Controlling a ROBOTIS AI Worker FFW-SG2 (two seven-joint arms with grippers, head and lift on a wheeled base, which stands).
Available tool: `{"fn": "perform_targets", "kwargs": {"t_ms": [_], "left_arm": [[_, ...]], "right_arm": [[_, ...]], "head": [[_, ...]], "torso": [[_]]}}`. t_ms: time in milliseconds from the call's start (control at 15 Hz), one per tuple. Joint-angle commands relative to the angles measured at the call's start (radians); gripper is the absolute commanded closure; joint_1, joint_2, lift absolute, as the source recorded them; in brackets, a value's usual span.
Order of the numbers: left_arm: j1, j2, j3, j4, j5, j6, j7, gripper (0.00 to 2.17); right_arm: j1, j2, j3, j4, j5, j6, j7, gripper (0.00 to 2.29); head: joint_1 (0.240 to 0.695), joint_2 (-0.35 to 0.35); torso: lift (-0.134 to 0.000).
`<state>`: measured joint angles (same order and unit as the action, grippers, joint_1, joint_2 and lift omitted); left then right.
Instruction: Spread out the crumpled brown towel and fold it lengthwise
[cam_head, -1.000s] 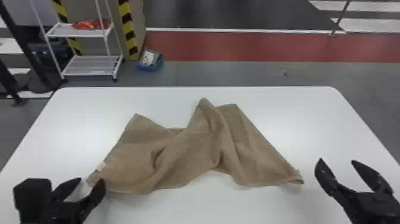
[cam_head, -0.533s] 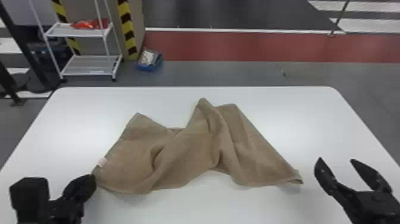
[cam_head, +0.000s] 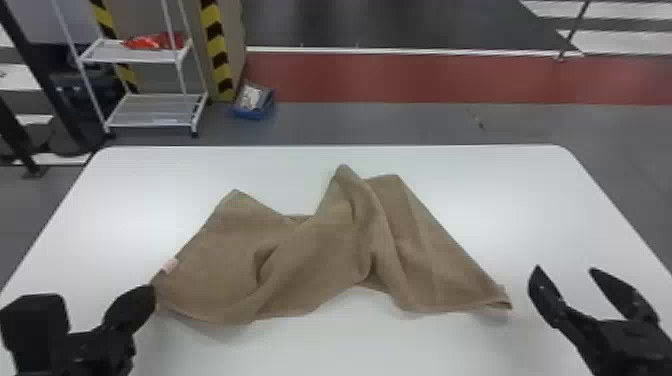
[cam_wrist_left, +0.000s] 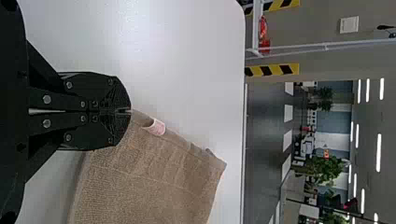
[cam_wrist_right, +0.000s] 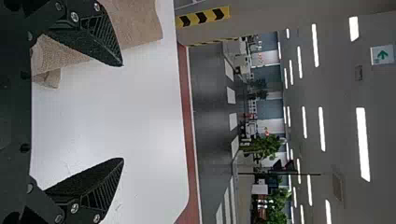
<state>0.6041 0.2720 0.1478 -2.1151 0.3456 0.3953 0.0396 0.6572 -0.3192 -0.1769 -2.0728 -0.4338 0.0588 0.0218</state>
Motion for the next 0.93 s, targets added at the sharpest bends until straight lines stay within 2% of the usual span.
{"fn": "perform_targets", "kwargs": {"t_ms": [0, 267, 400, 600, 733, 867], "left_arm": [[0.008, -0.002, 0.022, -0.019, 0.044, -0.006, 0.0, 1.35], [0.019, -0.004, 0.032, -0.02, 0.061, -0.037, 0.016, 1.35], [0.02, -0.004, 0.033, -0.019, 0.059, -0.037, 0.017, 1.35], [0.02, -0.004, 0.032, -0.014, 0.053, -0.04, 0.016, 1.35], [0.019, -0.004, 0.03, -0.014, 0.052, -0.04, 0.016, 1.35], [0.019, -0.004, 0.032, -0.013, 0.052, -0.04, 0.016, 1.35]], "right_arm": [[-0.037, 0.008, 0.001, 0.025, 0.027, 0.06, 0.029, 0.14], [-0.11, 0.034, 0.017, 0.095, 0.112, 0.115, 0.155, 0.22], [-0.136, 0.049, 0.017, 0.141, 0.121, 0.122, 0.164, 0.32], [-0.176, 0.058, 0.022, 0.198, 0.13, 0.115, 0.173, 0.32], [-0.186, 0.066, 0.022, 0.217, 0.141, 0.115, 0.179, 0.46], [-0.179, 0.074, 0.02, 0.221, 0.127, 0.072, 0.187, 0.46]], "head": [[0.695, -0.021], [0.695, 0.01], [0.695, 0.028], [0.695, 0.029], [0.695, 0.027], [0.695, 0.023]], "torso": [[-0.128], [-0.128], [-0.128], [-0.128], [-0.128], [-0.128]]}}
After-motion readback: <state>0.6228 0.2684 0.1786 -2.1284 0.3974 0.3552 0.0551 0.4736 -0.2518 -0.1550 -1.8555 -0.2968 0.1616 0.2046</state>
